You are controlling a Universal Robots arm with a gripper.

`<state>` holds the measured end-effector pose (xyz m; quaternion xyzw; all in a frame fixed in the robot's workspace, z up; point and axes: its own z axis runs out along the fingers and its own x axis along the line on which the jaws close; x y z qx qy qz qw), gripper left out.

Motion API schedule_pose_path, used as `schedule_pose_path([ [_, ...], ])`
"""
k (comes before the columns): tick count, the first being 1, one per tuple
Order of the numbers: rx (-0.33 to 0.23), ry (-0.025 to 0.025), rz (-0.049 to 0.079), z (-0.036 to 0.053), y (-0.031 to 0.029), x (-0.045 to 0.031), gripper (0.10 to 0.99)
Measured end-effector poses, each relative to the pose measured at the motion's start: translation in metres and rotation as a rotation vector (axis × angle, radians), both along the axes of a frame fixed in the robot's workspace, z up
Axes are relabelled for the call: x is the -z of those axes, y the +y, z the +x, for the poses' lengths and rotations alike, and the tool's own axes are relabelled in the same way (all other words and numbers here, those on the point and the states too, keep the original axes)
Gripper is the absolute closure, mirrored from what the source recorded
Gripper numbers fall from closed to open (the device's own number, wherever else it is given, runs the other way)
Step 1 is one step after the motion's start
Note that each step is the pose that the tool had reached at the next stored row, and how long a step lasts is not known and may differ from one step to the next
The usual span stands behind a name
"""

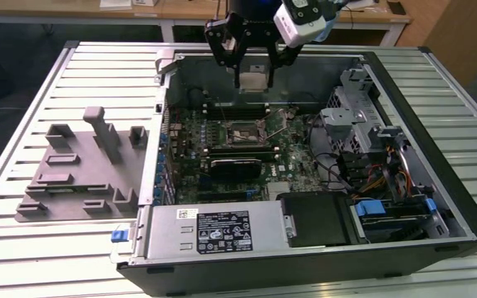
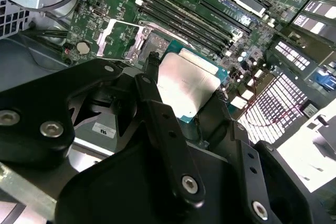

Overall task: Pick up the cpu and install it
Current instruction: 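Pick up the cpu and move it towards the insertion slot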

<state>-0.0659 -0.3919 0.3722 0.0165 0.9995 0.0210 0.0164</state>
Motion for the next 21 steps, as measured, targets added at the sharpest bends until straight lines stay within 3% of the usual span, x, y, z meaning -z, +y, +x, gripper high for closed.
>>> schedule_pose_path([
  [8, 0.0, 0.0, -0.001, 0.0, 0.0051, 0.0146, 0.541],
  [21, 0.0, 0.0, -0.001, 0.0, 0.0084, 0.0367, 0.541],
])
